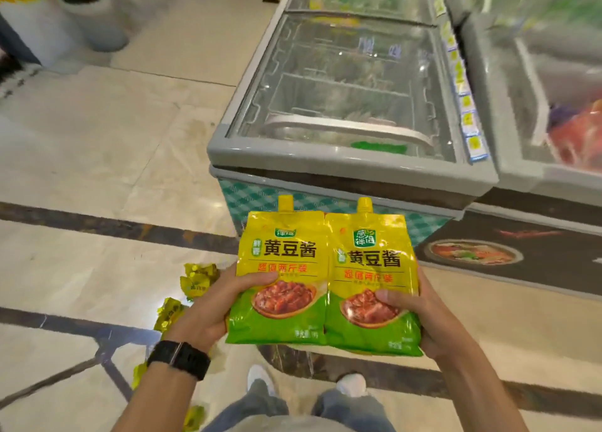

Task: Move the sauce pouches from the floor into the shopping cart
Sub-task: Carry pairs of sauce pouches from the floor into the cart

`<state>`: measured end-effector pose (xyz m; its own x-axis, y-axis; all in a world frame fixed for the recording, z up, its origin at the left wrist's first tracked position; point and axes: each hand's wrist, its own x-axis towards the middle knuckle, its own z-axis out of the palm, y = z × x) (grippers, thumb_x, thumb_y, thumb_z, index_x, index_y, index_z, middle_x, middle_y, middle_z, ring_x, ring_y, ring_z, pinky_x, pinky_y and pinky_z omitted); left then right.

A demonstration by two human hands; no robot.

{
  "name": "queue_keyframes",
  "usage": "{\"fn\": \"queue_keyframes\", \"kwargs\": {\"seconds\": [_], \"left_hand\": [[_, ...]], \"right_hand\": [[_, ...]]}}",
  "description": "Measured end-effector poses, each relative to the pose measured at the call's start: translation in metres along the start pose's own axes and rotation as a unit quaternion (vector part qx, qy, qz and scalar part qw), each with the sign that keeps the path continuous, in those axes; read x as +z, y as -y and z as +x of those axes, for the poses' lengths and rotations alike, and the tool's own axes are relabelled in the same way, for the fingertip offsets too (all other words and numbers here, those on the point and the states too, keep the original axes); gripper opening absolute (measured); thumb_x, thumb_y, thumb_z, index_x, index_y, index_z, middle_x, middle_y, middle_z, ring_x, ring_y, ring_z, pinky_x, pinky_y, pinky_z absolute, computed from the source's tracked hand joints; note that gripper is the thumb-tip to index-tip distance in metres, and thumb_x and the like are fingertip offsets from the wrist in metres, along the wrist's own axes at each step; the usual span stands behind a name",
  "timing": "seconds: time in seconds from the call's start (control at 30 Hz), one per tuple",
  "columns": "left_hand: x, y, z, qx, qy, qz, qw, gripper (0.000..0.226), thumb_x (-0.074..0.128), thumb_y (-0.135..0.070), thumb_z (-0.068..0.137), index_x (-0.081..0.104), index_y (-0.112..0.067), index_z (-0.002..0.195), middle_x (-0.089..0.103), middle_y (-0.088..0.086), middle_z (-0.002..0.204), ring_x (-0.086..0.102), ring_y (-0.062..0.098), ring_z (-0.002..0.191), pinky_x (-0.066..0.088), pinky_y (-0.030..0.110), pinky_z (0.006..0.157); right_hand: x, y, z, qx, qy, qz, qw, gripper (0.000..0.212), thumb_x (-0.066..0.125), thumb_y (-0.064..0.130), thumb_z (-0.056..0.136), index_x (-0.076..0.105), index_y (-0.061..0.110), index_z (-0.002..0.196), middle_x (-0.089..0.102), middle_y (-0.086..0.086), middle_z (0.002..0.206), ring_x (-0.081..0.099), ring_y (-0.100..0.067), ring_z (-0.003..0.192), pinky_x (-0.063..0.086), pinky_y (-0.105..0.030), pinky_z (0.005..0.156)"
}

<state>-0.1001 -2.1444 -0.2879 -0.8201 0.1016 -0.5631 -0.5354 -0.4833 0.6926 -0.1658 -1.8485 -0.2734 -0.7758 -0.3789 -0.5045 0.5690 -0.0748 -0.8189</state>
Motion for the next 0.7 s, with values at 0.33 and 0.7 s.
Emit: {"fn": "queue_keyframes", "kwargs": {"seconds": [0.33, 0.7], "left_hand": [[0.204, 0.027, 0.095, -0.071, 0.121, 0.171, 0.975, 0.070, 0.086, -0.019, 0.068, 0.060, -0.012, 0.133, 0.071, 0.016, 0.124, 0.070, 0.037, 0.110, 0.054, 0.052, 0.097], [0.416, 0.072, 0.217, -0.157, 0.272, 0.319, 0.894, 0.069, 0.091, -0.025, 0.057, 0.067, -0.015, 0.121, 0.074, 0.014, 0.118, 0.073, 0.035, 0.101, 0.056, 0.050, 0.091]], "right_hand": [[-0.181, -0.002, -0.083, -0.079, -0.157, 0.156, 0.972, 0.095, 0.083, 0.002, 0.052, 0.045, 0.019, 0.137, 0.064, -0.021, 0.127, 0.063, -0.045, 0.112, 0.052, -0.061, 0.090], [-0.316, 0.003, -0.146, -0.154, -0.374, 0.243, 0.882, 0.073, 0.074, -0.003, 0.061, 0.051, 0.024, 0.125, 0.070, -0.012, 0.117, 0.070, -0.032, 0.101, 0.060, -0.040, 0.073]]}}
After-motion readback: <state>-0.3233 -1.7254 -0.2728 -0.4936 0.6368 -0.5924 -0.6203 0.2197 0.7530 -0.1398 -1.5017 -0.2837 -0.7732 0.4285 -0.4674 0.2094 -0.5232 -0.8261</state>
